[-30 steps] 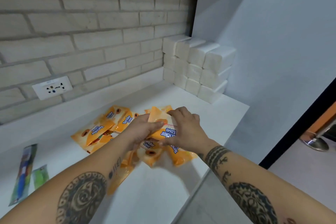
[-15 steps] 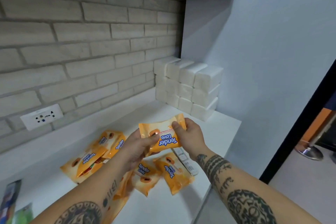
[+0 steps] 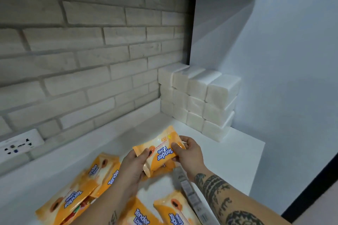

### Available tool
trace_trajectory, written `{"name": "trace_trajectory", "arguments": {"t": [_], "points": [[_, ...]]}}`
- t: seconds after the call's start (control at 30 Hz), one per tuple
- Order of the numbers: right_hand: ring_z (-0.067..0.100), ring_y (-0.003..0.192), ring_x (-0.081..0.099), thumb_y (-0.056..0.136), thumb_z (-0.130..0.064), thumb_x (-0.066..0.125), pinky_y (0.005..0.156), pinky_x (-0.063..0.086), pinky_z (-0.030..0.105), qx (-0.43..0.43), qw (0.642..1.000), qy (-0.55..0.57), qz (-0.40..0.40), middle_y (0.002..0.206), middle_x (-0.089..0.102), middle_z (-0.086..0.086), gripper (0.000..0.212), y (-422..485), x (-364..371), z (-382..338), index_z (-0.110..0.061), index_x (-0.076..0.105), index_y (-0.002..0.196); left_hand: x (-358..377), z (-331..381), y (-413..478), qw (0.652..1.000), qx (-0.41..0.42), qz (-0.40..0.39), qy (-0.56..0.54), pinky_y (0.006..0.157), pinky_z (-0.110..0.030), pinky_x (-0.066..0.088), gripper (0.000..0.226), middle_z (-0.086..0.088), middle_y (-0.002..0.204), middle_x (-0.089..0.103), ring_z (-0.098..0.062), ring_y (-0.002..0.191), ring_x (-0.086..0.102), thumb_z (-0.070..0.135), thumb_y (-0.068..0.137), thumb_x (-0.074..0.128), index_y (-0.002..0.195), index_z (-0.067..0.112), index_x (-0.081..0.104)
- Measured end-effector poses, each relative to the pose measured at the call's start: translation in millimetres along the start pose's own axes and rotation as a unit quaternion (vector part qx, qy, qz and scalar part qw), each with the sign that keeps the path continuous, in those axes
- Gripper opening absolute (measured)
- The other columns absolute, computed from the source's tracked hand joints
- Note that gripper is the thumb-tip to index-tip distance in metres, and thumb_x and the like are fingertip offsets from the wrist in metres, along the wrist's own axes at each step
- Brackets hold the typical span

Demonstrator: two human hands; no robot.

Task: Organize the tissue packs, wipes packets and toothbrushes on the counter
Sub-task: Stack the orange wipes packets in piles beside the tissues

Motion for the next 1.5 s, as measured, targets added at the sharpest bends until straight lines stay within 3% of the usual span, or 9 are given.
{"name": "trace_trajectory", "arguments": {"t": [0.13, 0.27, 0.37, 0.63, 0.73, 0.83, 0.9, 1.07, 1.5], "points": [[0.021, 0.071, 0.073, 0.092, -0.024, 0.076, 0.071, 0.064, 0.039, -0.004, 0.998, -0.060, 0.005, 0.104, 0.069, 0.003, 0.036, 61, 22, 11, -0.022, 0.057, 0.123, -5, 3, 53, 0.988, 0.029, 0.107, 0.105, 0.080, -0.045, 0.061, 0.038, -0.014, 0.100, 0.078, -0.033, 0.088, 0.076, 0.029, 0.090, 0.078, 0.117, 0.008, 0.064], [0.023, 0.097, 0.073, 0.074, -0.048, 0.078, 0.090, 0.061, 0.046, -0.019, 0.991, -0.124, -0.035, 0.118, 0.068, -0.004, 0.046, 128, 50, 31, -0.035, 0.058, 0.114, -13, 4, 115, 0.942, 0.040, 0.195, 0.271, 0.087, -0.045, 0.060, 0.096, -0.008, 0.112, 0.072, -0.029, 0.090, 0.074, 0.065, 0.065, 0.079, 0.143, 0.024, 0.043], [0.018, 0.111, 0.067, 0.082, -0.035, 0.083, 0.098, 0.053, 0.030, -0.017, 0.980, -0.181, -0.079, 0.124, 0.064, -0.004, 0.047, 159, 65, 41, -0.024, 0.065, 0.124, -15, 1, 147, 0.919, 0.044, 0.199, 0.338, 0.078, -0.037, 0.060, 0.077, -0.007, 0.109, 0.072, -0.024, 0.076, 0.074, 0.042, 0.081, 0.080, 0.146, 0.026, 0.043], [0.018, 0.109, 0.056, 0.079, -0.025, 0.080, 0.076, 0.035, -0.004, -0.023, 0.926, -0.347, -0.145, 0.133, 0.049, 0.004, 0.049, 208, 96, 85, -0.008, 0.068, 0.123, -22, -13, 198, 0.852, 0.037, 0.179, 0.491, 0.059, -0.025, 0.035, 0.027, 0.005, 0.086, 0.063, -0.022, 0.084, 0.061, 0.036, 0.084, 0.070, 0.108, 0.023, 0.069], [0.033, 0.143, 0.035, 0.090, -0.026, 0.071, 0.113, 0.035, 0.026, -0.067, 0.897, -0.406, -0.161, 0.161, 0.026, 0.011, 0.057, 214, 107, 83, -0.015, 0.057, 0.144, -20, -16, 215, 0.821, 0.050, 0.153, 0.547, 0.064, -0.030, 0.039, 0.019, 0.002, 0.087, 0.060, -0.030, 0.091, 0.063, 0.038, 0.093, 0.060, 0.098, 0.021, 0.064], [0.039, 0.142, 0.027, 0.096, -0.030, 0.062, 0.116, 0.031, 0.038, -0.113, 0.872, -0.454, -0.144, 0.165, 0.022, 0.011, 0.054, 222, 116, 83, -0.020, 0.051, 0.148, -17, -20, 230, 0.785, 0.067, 0.146, 0.599, 0.103, -0.042, 0.039, 0.033, -0.017, 0.151, 0.041, -0.041, 0.137, 0.043, 0.040, 0.102, 0.047, 0.125, 0.021, 0.061], [0.039, 0.141, 0.028, 0.099, -0.034, 0.058, 0.114, 0.033, 0.040, -0.133, 0.861, -0.472, -0.139, 0.163, 0.031, 0.008, 0.052, 227, 122, 86, -0.020, 0.049, 0.149, -22, -25, 240, 0.778, 0.107, 0.137, 0.604, 0.114, -0.042, 0.029, 0.039, -0.015, 0.165, 0.027, -0.038, 0.149, 0.028, 0.036, 0.105, 0.043, 0.141, 0.026, 0.056], [0.037, 0.153, 0.019, 0.103, -0.038, 0.055, 0.119, 0.031, 0.045, -0.136, 0.843, -0.492, -0.170, 0.168, 0.029, 0.002, 0.059, 246, 135, 89, -0.022, 0.038, 0.157, -34, -33, 258, 0.767, 0.151, 0.139, 0.608, 0.111, -0.046, 0.037, 0.047, -0.011, 0.158, 0.045, -0.045, 0.127, 0.049, 0.034, 0.104, 0.044, 0.149, 0.029, 0.052], [0.033, 0.159, 0.008, 0.106, -0.034, 0.047, 0.125, 0.026, 0.050, -0.130, 0.845, -0.474, -0.210, 0.175, 0.004, 0.002, 0.070, 254, 135, 89, -0.024, 0.012, 0.166, -27, -17, 248, 0.793, 0.100, 0.115, 0.590, 0.115, -0.049, 0.032, 0.051, 0.001, 0.172, 0.013, -0.036, 0.146, 0.025, 0.039, 0.110, 0.033, 0.160, 0.033, 0.028]]}}
Point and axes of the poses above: each hand's wrist, its own y-axis towards the middle knuckle, its own x-axis out of the palm, z = x × y, the point moved 4 cm from there along y, towards the middle knuckle
